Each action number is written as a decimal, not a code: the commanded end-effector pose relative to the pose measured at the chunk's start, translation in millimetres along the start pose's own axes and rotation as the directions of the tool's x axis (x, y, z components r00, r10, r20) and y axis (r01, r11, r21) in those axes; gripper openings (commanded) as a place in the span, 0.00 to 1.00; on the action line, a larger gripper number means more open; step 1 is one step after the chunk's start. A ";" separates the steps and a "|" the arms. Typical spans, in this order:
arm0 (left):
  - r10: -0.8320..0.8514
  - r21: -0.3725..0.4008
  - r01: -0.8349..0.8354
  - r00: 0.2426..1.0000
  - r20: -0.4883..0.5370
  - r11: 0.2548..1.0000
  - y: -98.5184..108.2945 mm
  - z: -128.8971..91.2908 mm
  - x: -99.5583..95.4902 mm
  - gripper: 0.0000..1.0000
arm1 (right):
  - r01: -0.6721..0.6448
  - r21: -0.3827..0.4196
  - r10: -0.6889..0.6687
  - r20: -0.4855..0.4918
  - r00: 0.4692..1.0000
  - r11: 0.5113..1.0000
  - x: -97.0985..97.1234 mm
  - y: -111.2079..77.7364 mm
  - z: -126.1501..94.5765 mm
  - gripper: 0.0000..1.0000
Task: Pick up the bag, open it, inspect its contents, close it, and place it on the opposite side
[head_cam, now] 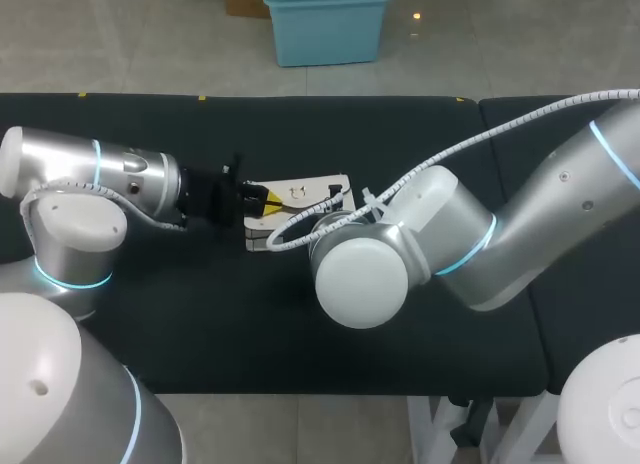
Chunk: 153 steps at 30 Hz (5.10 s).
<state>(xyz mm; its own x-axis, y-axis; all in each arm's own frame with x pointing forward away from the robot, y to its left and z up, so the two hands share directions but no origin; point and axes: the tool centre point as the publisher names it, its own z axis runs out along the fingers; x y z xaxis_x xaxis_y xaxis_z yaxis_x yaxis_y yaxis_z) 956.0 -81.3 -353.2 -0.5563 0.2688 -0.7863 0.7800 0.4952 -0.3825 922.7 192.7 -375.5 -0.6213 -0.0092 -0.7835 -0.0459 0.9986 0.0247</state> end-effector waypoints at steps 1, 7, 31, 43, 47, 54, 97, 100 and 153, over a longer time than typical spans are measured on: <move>-0.008 0.004 0.008 1.000 0.011 1.000 -1.0 -3.1 1.2 0.26 | 0.000 -0.015 0.001 0.075 0.997 1.000 3.4 -2.0 2.4 0.00; -0.027 -0.017 0.028 0.999 0.021 0.999 2.0 -3.8 3.3 0.36 | 0.000 -0.015 0.001 0.075 0.997 1.000 3.4 -2.0 2.4 0.00; -0.133 -0.021 0.133 0.991 0.007 0.991 8.5 8.6 12.0 0.00 | 0.000 -0.015 0.001 0.075 0.997 1.000 3.4 -2.0 2.4 0.00; -0.121 -0.015 0.123 0.990 0.077 0.992 2.7 -17.7 -6.9 0.98 | 0.000 -0.015 0.001 0.075 0.997 1.000 3.4 -2.0 2.4 0.00; -0.119 0.011 0.118 0.988 0.095 0.993 -4.9 -20.7 -12.5 1.00 | 0.000 -0.015 0.001 0.075 0.997 1.000 3.4 -2.0 2.4 0.00; -0.121 0.046 0.116 0.985 0.122 0.992 -14.0 -29.0 -24.8 1.00 | -0.003 -0.017 0.004 0.077 0.997 1.000 1.6 -2.1 1.2 0.00; -0.458 -0.079 0.453 0.885 -0.084 0.888 -28.5 -85.8 -51.0 1.00 | 0.026 -0.118 -0.036 -0.088 0.995 0.993 -74.0 -24.4 -44.1 1.00; -0.484 -0.123 0.471 0.866 -0.120 0.873 -24.0 -87.2 -49.8 1.00 | 0.070 -0.126 -0.087 -0.137 0.987 0.990 -78.0 -25.3 -44.6 1.00; -0.973 -0.501 0.836 -0.169 0.156 -0.225 -7.6 -81.8 -41.9 1.00 | -0.362 0.465 0.588 -0.615 0.525 0.808 -116.1 -47.9 -31.4 1.00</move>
<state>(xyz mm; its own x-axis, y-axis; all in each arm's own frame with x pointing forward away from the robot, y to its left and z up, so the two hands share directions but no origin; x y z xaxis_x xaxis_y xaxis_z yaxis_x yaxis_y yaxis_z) 958.8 -32.1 -277.3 -0.9303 -0.2019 0.3061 -0.3349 0.8078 -0.4851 963.1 138.6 -268.2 -0.9497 0.2111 -0.2311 0.1917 0.9760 0.1038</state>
